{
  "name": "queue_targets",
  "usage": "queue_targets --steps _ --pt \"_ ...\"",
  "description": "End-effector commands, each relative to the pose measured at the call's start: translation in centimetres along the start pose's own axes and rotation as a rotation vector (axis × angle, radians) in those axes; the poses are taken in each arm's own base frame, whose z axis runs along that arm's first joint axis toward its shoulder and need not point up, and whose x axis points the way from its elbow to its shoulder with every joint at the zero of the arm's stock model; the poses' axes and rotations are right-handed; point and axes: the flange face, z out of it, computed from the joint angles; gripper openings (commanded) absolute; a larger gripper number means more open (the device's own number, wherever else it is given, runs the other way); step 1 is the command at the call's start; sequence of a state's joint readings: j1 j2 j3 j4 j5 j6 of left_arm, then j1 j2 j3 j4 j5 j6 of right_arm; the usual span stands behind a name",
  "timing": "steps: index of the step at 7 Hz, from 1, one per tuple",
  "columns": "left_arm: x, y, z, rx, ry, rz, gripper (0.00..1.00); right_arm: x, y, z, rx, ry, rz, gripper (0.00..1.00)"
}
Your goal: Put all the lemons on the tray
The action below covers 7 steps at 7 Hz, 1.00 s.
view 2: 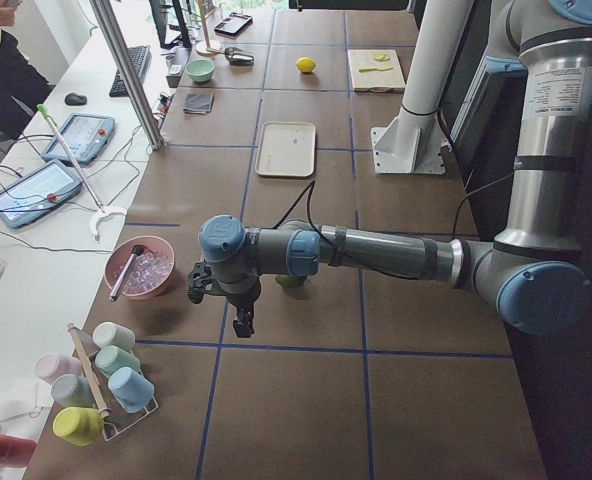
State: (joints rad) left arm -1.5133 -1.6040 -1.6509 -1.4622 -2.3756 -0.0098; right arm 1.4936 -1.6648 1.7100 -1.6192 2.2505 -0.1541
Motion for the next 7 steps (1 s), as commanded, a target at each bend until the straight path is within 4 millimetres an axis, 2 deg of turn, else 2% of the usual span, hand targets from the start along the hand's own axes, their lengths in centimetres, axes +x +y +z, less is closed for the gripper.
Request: queue_targets --steps 1,2,7 --pt "1.16 0.0 -0.77 0.03 -0.002 0.036 1.0 -0.08 0.39 -0.07 0.007 -0.006 0.0 1.0" --pt "1.32 0.26 -0.21 0.021 0.006 0.038 1.0 0.01 0.42 0.15 0.003 -0.007 0.001 1.0" --pt "1.23 0.31 -0.12 0.021 0.006 0.036 1.0 -0.11 0.5 0.06 0.007 -0.01 -0.003 1.0"
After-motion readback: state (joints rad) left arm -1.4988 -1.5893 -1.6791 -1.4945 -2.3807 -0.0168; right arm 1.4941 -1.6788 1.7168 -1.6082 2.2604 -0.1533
